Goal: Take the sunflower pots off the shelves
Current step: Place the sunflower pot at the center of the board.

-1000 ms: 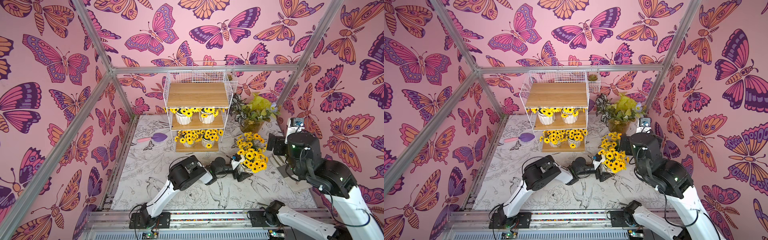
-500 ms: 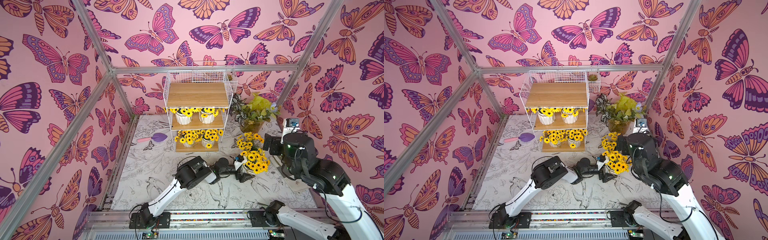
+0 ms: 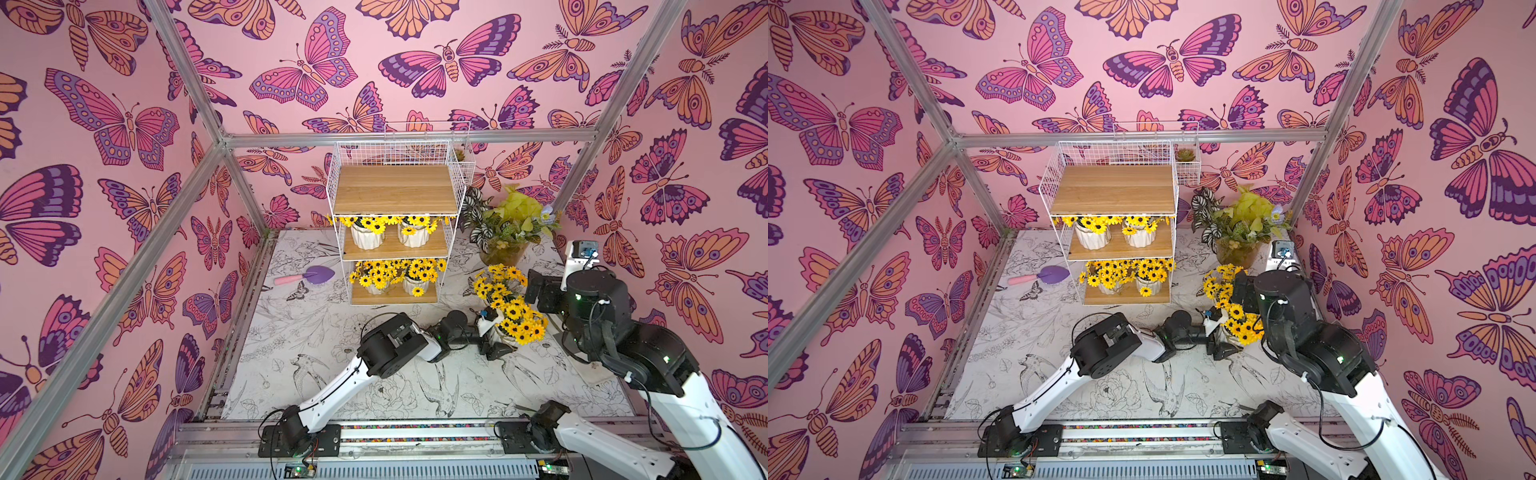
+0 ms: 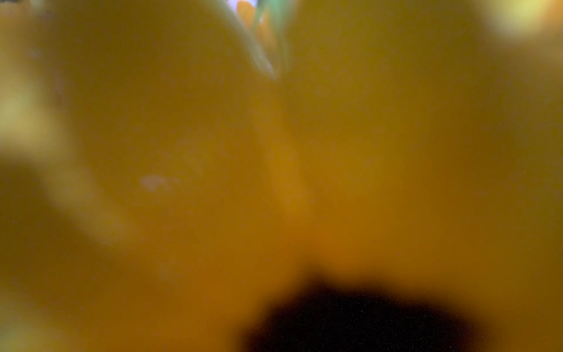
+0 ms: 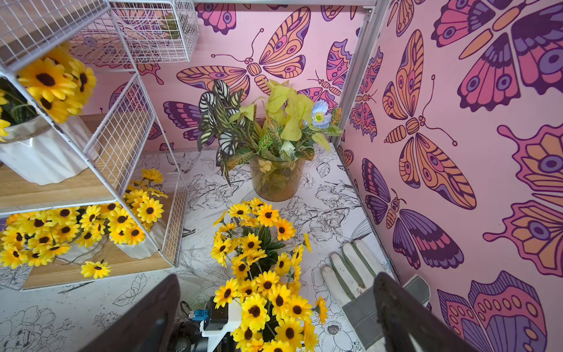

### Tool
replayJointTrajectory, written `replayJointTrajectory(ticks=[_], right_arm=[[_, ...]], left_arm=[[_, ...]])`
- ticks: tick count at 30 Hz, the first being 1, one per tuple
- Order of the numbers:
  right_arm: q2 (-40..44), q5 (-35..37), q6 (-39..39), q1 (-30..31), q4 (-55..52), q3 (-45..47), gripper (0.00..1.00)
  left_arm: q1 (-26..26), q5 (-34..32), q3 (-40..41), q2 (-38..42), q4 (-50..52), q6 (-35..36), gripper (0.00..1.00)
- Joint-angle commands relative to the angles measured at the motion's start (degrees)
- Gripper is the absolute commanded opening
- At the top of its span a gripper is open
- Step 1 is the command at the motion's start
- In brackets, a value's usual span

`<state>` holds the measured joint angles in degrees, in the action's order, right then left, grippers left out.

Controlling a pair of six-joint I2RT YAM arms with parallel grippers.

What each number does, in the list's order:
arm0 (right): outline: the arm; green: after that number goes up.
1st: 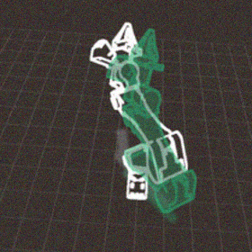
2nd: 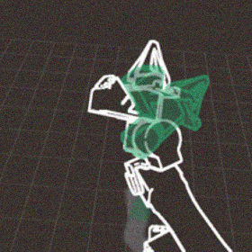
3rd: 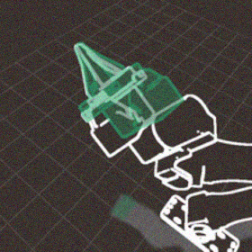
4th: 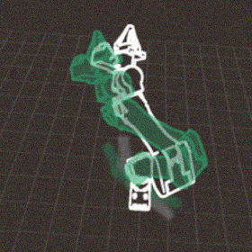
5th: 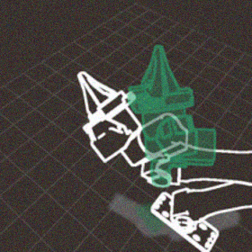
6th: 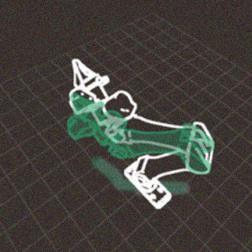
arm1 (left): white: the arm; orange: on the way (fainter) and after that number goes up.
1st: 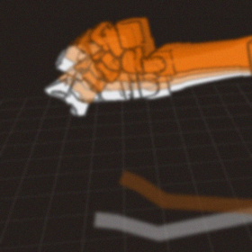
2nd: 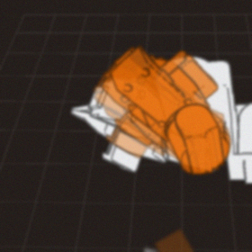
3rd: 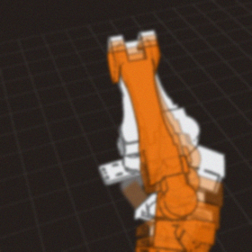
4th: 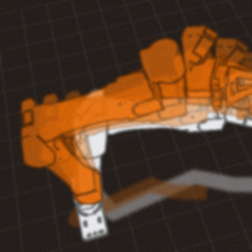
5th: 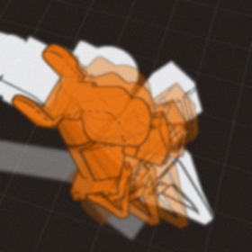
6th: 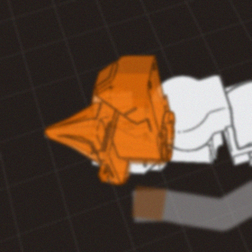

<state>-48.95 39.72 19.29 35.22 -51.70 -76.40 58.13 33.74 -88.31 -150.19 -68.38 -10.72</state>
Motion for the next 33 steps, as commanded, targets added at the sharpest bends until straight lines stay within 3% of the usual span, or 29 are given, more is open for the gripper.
replayJointTrajectory(ticks=[1, 2, 15, 24, 33], right_arm=[[0.1, -0.9, 0.4, -0.3, 1.1, 0.7, 0.99], [0.3, -1.0, 0.5, -0.3, 1.4, 1.0, 0.99], [1.7, -2.8, 0.6, -0.3, 3.2, 3.6, 0.99], [1.2, -3.2, -0.1, -0.3, 2.7, 4.7, 0.99], [1.6, -3.3, 0.0, -0.2, 3.0, 5.7, 0.99]], left_arm=[[-0.5, -0.1, -0.1, -0.8, -2.1, 0.8, 0.93], [-0.5, -0.3, 0.6, -0.4, -2.1, 1.0, 1.00], [-0.9, -2.4, 8.6, 2.8, -3.6, 4.3, 1.00], [-1.3, 0.1, 3.4, -0.1, -5.1, -0.4, 1.00], [-1.3, 0.8, 4.5, 1.5, -7.7, -1.3, 1.00]])
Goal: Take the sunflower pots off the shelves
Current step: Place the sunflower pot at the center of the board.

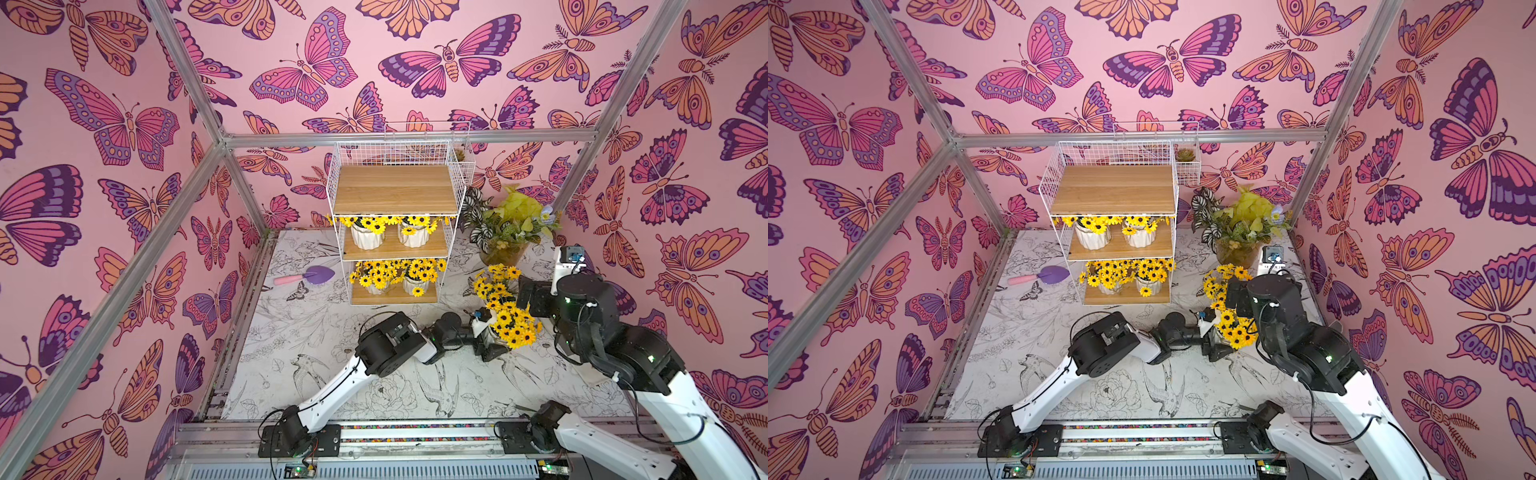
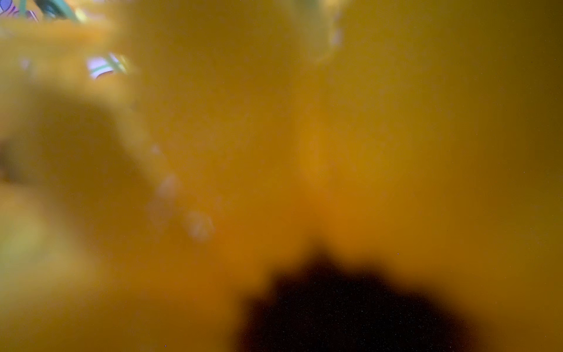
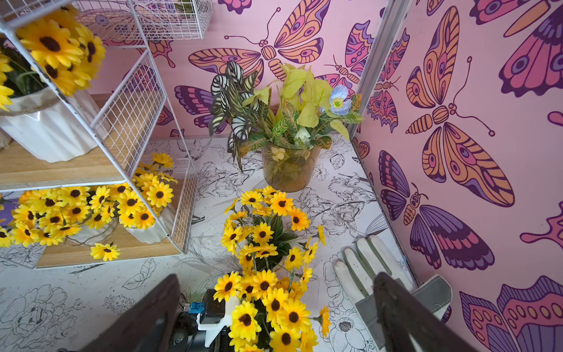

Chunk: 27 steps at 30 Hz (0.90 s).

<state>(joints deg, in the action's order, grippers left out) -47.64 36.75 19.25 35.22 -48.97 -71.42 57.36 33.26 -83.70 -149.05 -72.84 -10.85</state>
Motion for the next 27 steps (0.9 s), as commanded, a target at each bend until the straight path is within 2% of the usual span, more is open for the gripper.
replayJointTrajectory(ticks=[1, 7, 14, 18, 27], right_arm=[[0.3, -0.6, 0.2, -0.2, 0.1, 0.8, 0.99], [0.4, -1.3, -0.9, -0.3, -0.2, 0.8, 0.99], [-0.8, -1.9, -1.9, -0.3, -0.7, 0.9, 0.99], [-1.4, -1.6, -1.2, -0.2, -0.3, 0.9, 0.99], [-1.0, -1.5, -0.8, -0.3, 0.7, 2.4, 0.99]], left_arm=[[-0.8, 1.5, 0.2, 0.3, -2.7, -1.3, 1.00], [-0.6, 4.1, 2.7, 1.2, -4.5, -2.2, 0.99], [1.4, -5.1, 0.2, -1.6, -8.1, 7.9, 1.00], [0.9, -3.5, 0.2, -1.4, -7.5, 6.1, 0.99], [0.2, -5.0, 7.4, 3.1, -8.9, 9.0, 1.00]])
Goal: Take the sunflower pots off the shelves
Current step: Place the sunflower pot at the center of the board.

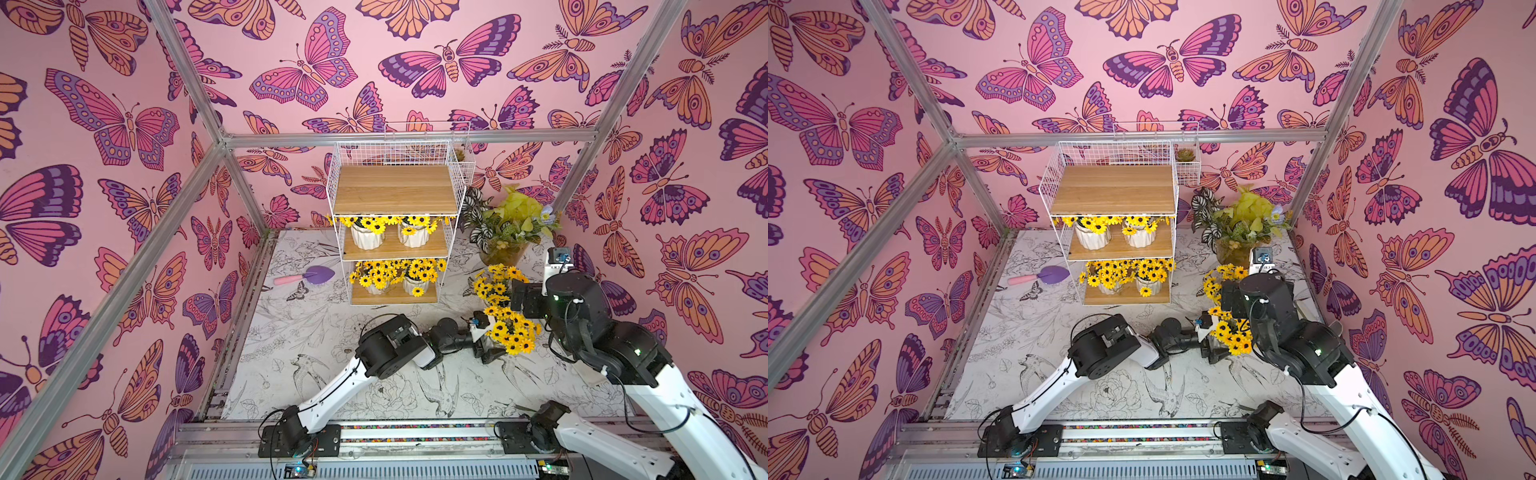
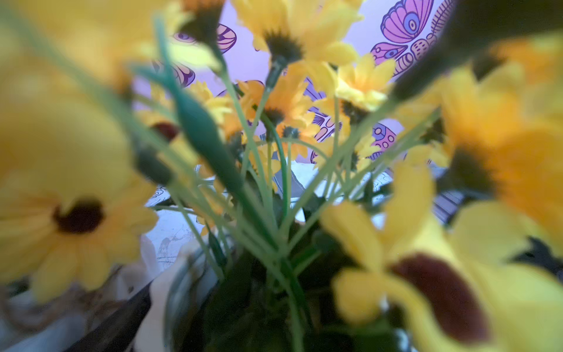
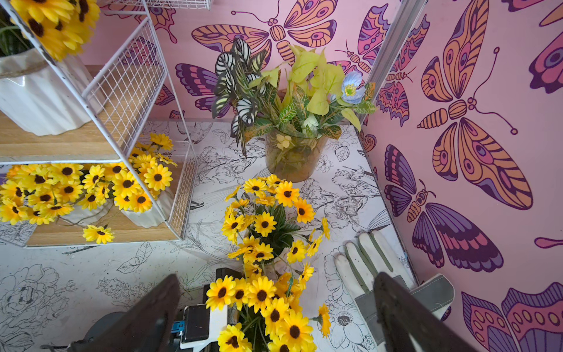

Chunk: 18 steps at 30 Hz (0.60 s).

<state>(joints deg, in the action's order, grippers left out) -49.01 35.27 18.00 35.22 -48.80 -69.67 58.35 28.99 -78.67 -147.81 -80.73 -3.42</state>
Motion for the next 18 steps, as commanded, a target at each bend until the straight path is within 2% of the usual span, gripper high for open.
replayJointTrajectory(ticks=[1, 13, 18], right_arm=[[0.4, -0.1, 0.3, -0.3, 0.7, 0.7, 0.99], [0.6, -0.5, -1.9, -0.3, 2.0, 1.3, 0.99], [-0.4, -1.4, -3.5, -0.3, 4.6, 1.8, 0.99]], left_arm=[[-0.8, -1.0, 2.9, 2.7, -1.0, 2.1, 1.00], [-1.5, -3.9, 6.7, 8.3, -1.0, 3.7, 1.00], [-2.4, -5.6, 11.0, 12.2, -1.0, 2.7, 1.00]])
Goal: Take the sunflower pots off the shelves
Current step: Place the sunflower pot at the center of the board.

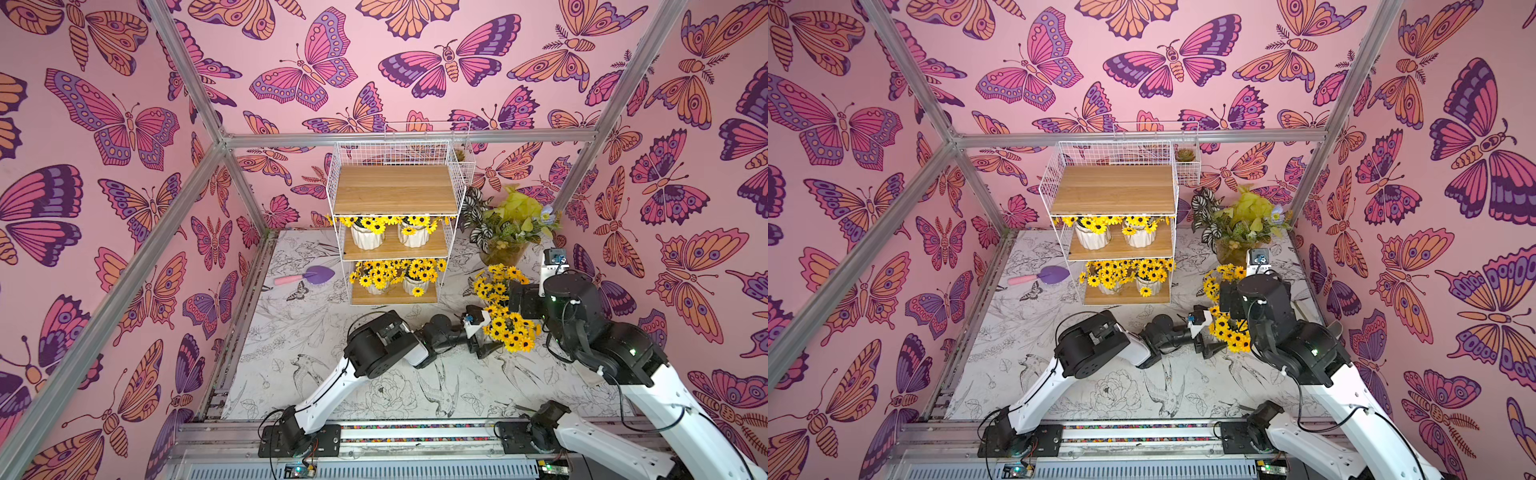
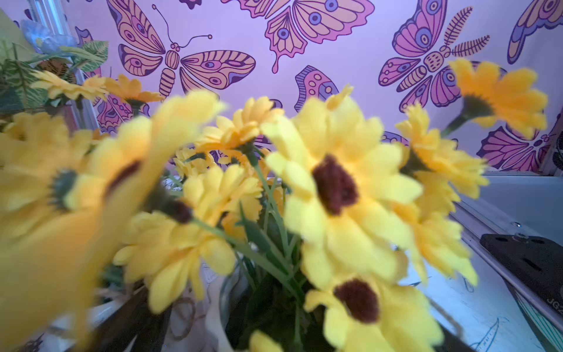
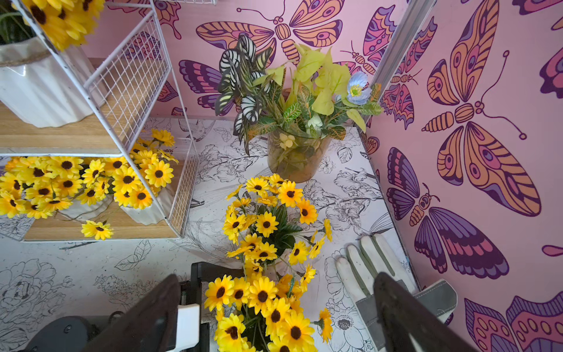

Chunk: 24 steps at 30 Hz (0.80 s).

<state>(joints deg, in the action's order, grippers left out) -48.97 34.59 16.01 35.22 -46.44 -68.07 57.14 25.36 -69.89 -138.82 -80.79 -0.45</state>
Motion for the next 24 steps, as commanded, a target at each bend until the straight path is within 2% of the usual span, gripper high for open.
replayJointTrajectory(ticks=[1, 9, 13, 19, 22, 24], right_arm=[[-0.5, -0.8, -1.8, -0.3, 2.8, 0.1, 0.99], [-5.2, -4.4, -3.4, -0.2, 8.0, -1.7, 0.99], [-8.7, -7.6, -3.7, -0.3, 11.4, -3.3, 0.99], [-13.8, -12.9, -6.3, 0.0, 17.7, -4.9, 0.99], [-15.5, -14.9, -7.1, 0.4, 21.3, -4.7, 0.99], [-16.1, -15.8, -7.3, 1.2, 23.7, -4.2, 0.99]], left_arm=[[-1.5, -2.3, 3.4, 4.0, -0.9, -0.2, 1.00], [-3.0, -5.2, 16.9, 12.0, -0.9, 2.0, 1.00], [-3.0, -10.1, 25.3, 19.0, -0.9, 4.0, 1.00], [-3.3, -19.8, 37.5, 33.9, -0.5, 2.9, 1.00], [-3.4, -24.7, 41.1, 43.6, 6.4, 1.7, 1.00], [-3.5, -26.5, 40.8, 51.6, 18.1, 1.3, 1.00]])
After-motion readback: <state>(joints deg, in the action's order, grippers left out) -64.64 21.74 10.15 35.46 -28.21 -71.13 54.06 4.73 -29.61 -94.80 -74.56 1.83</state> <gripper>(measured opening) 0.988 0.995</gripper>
